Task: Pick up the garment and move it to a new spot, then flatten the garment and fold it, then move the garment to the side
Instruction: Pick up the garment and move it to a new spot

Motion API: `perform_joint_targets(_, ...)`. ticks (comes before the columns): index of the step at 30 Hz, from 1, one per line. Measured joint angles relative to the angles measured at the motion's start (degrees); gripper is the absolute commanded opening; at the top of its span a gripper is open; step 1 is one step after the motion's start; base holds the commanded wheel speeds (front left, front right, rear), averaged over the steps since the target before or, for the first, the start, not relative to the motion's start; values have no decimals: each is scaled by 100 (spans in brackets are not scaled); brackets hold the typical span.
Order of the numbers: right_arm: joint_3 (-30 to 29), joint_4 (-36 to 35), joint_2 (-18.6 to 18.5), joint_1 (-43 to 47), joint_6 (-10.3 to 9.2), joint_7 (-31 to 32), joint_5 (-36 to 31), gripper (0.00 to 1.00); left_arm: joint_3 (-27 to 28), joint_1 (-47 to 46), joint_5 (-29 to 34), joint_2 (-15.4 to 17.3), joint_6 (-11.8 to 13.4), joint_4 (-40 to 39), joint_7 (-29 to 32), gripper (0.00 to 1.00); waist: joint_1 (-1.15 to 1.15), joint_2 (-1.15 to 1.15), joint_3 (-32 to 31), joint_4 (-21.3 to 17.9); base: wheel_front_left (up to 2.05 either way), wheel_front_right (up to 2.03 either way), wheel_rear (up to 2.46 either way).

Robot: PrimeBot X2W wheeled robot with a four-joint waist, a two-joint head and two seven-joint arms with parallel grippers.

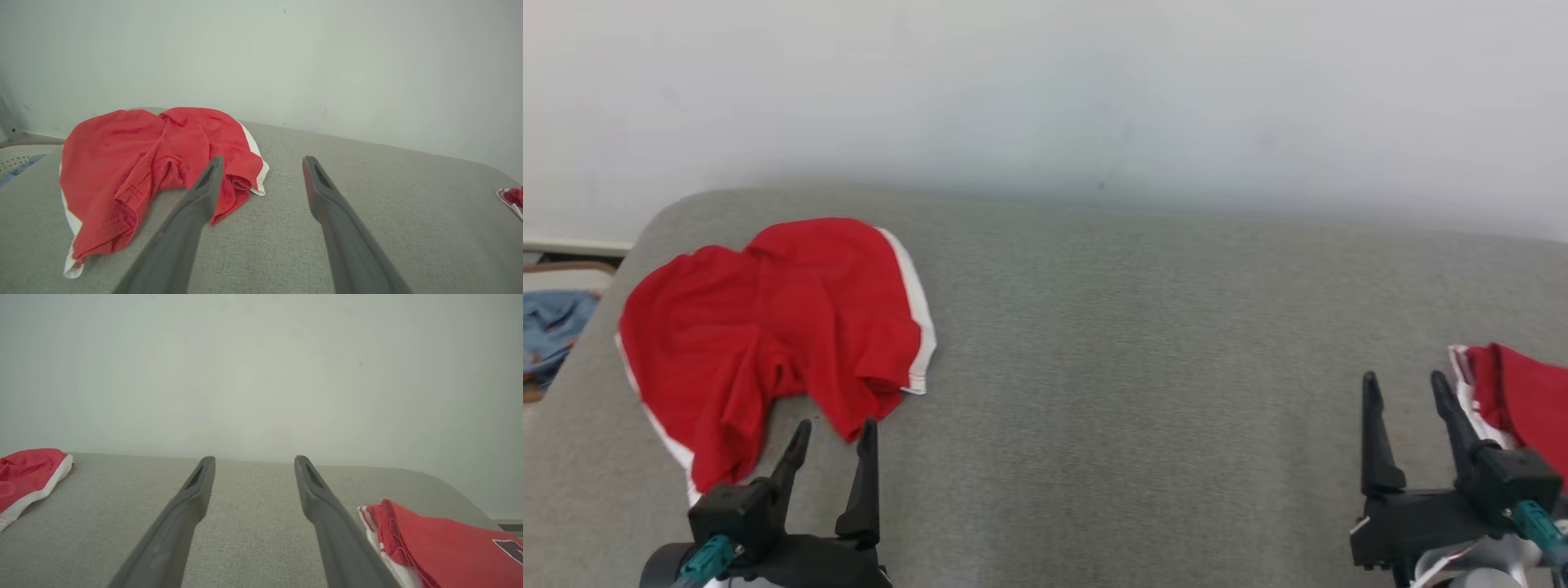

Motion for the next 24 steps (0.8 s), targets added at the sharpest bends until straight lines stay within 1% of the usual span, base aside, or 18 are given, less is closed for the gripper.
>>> perform_joint_targets(1,112,1,4,-80,45,8,-62,100,66,33,5,2,0,-45,-1,100,0,0,11,145,0,0,0)
perform_joint_targets(7,389,52,29,-399,194,69,-146,100,244,303,107,4,1,-171,-10,100,0,0,61,618,0,0,0)
perform_joint_targets(10,452,43,31,-488,210,113,-191,100,292,399,112,2,1,-247,-29,100,0,0,100,861,0,0,0)
perform_joint_targets(11,456,40,27,-544,241,119,-198,100,322,402,112,-11,1,-294,-33,100,0,0,137,1022,0,0,0)
perform_joint_targets(13,459,32,10,-600,243,135,-209,100,345,398,112,-31,1,-301,-34,100,0,0,180,1187,0,0,0)
perform_joint_targets(15,519,84,8,-708,292,168,-235,100,419,398,112,-54,2,-308,-55,100,0,1,227,1345,0,0,0)
perform_joint_targets(20,602,214,15,-904,345,207,-236,100,514,402,111,-64,3,-302,-73,100,0,0,333,1648,0,0,0)
perform_joint_targets(24,579,280,9,-868,349,208,-235,100,499,316,78,-122,3,-182,-13,100,1,1,373,1763,0,0,0)
